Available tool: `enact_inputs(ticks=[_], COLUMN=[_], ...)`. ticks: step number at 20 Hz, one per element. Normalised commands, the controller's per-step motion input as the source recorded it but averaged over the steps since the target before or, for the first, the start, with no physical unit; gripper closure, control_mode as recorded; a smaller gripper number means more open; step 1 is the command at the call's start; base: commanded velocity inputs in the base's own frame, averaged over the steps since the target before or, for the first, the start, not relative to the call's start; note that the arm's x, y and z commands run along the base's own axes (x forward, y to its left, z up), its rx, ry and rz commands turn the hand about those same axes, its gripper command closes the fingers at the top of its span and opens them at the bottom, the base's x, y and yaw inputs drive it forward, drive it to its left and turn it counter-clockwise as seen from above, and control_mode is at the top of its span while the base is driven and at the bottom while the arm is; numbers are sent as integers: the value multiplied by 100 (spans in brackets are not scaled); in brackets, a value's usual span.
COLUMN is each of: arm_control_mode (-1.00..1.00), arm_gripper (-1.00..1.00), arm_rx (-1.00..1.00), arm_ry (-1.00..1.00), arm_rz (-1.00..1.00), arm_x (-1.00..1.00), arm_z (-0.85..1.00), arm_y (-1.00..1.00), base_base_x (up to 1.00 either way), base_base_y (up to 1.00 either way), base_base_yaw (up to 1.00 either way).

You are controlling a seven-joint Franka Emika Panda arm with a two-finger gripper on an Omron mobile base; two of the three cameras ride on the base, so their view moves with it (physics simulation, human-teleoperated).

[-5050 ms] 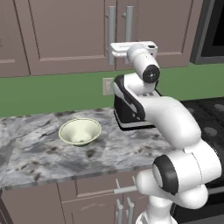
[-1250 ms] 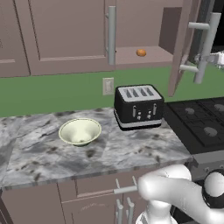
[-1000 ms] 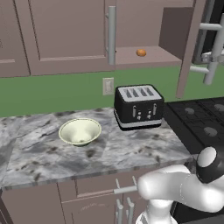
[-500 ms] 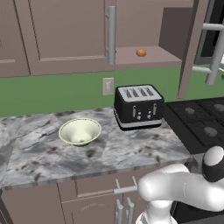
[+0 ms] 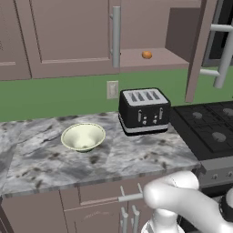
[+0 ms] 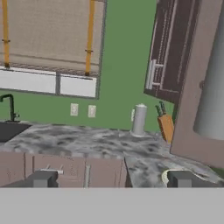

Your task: Open the cabinet. Pick the kiwi and tangerine from the cabinet and place them into the bowl. Then close the cabinet.

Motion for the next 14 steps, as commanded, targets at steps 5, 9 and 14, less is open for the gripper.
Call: enact_inputs(ticks=[5, 9, 14], arm_control_mode=[-100, -100, -100], arm_gripper=[-100, -100, -100], arm_rx=[20, 16, 12], arm_ry=[-46, -57, -59], arm_rz=[-31, -32, -37], arm_x=[-100, -86, -22], arm_z=[-23, -16, 0], arm_y=[12, 67, 99], base_base_x=[0, 0, 0], base_base_y=[0, 0, 0], base_base_yaw=[0, 0, 0])
